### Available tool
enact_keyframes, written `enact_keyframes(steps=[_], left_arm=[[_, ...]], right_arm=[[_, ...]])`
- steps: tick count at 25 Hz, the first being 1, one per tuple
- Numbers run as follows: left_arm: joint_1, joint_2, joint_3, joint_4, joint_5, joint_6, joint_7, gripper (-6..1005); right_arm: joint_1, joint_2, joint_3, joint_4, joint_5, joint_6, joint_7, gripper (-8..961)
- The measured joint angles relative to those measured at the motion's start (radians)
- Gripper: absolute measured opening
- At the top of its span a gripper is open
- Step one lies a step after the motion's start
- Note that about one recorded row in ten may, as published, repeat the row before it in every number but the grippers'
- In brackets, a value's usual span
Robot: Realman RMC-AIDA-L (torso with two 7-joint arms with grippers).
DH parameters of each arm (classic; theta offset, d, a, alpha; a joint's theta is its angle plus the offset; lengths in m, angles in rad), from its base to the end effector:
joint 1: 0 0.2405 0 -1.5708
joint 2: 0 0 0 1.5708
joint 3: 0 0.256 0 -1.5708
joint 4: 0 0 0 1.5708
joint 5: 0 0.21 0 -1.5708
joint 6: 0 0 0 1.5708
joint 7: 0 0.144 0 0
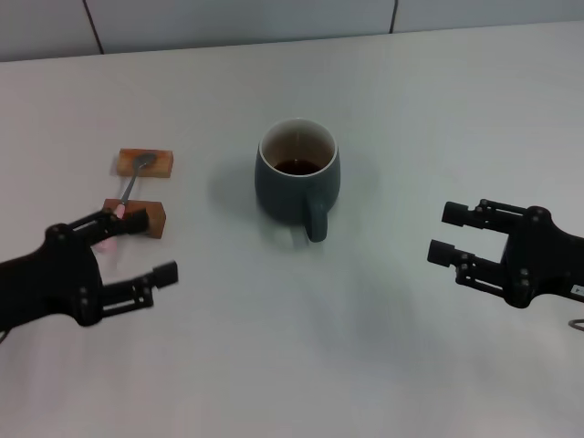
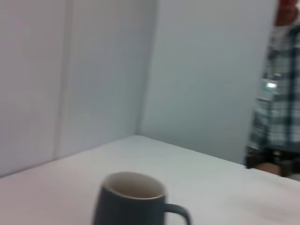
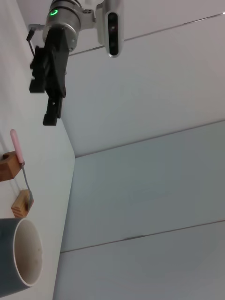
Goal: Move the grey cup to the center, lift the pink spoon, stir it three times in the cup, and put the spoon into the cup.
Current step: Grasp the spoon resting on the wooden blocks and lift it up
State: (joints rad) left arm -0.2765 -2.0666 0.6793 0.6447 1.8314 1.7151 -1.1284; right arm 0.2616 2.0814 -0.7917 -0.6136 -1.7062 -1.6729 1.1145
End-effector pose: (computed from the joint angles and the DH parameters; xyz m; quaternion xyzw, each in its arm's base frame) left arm -0.3101 0.2545 0.0179 -0.9157 -0.1847 -0.3087 0.1791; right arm 0.3005 0.2549 0.0030 -0.9061 0.1874 0.3349 0.1781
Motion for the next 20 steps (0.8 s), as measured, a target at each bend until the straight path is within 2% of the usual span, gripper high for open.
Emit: enact_keyframes(steps=[5,7,12,20], left_arm=[[0.0,-0.001,-0.02,-0.046,-0.014,-0.057,0.02,804],[0.002,-0.002,-0.025,-0.094,-0.043,-0.094,0.067,804],[0.007,-0.001,-0.027,-0.129,-0.067,-0.123,0.089,803],[0.021,0.0,-0.061,-0.164,-0.096,-0.114,0.081,801]], right_arm=[[0.005,0.0,-0.001,0.002,-0.001,0.011,0.0,493],[0.008,0.0,-0.001,0.004,-0.001,0.011,0.0,693],[0.009,0.0,-0.001,0.004,-0.001,0.011,0.0,826],[0.007,0.001,-0.003,0.004,-0.001,0.011,-0.016,827]])
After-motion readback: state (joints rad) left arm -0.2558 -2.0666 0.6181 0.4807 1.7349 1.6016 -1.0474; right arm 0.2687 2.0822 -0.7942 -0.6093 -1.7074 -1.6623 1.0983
